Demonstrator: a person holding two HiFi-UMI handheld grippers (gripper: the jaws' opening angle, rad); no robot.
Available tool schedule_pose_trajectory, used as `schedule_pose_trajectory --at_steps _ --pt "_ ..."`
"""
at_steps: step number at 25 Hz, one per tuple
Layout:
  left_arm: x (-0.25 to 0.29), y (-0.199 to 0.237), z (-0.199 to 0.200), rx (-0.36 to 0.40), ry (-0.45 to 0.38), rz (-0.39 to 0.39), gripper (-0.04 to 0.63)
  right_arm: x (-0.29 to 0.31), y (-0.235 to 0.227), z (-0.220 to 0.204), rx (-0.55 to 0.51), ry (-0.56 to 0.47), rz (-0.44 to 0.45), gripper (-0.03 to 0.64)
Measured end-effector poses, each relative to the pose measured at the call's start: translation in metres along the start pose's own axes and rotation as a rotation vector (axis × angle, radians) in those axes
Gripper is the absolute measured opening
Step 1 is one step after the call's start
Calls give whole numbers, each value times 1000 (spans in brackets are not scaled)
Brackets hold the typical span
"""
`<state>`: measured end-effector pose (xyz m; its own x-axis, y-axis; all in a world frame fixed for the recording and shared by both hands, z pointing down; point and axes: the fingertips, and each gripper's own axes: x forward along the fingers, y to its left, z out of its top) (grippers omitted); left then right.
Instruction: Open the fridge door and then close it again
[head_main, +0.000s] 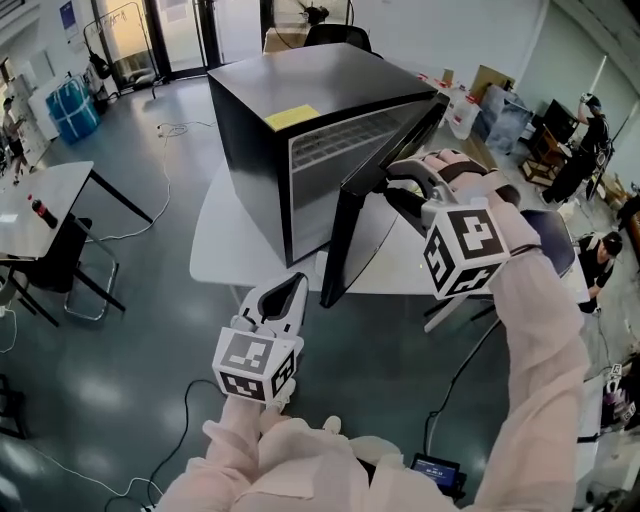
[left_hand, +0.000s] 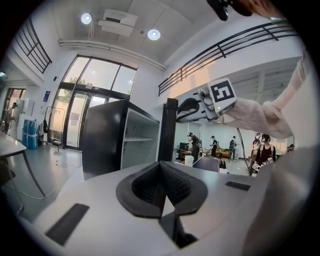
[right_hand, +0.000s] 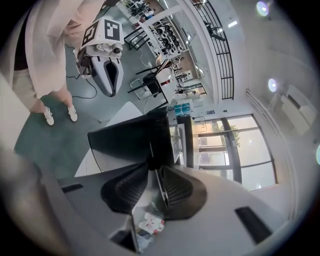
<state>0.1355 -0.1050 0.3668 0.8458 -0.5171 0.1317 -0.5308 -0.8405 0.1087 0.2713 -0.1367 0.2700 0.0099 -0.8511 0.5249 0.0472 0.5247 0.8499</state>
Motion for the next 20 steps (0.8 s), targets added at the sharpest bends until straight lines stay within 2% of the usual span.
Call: schedule_pose_trajectory --at_steps 7,20 --pt "-3 -61 -13 23 14 11 11 -34 30 -38 -29 -5 22 89" --pt "0 -106 -19 57 8 -24 11 -59 55 -65 -42 -13 25 95"
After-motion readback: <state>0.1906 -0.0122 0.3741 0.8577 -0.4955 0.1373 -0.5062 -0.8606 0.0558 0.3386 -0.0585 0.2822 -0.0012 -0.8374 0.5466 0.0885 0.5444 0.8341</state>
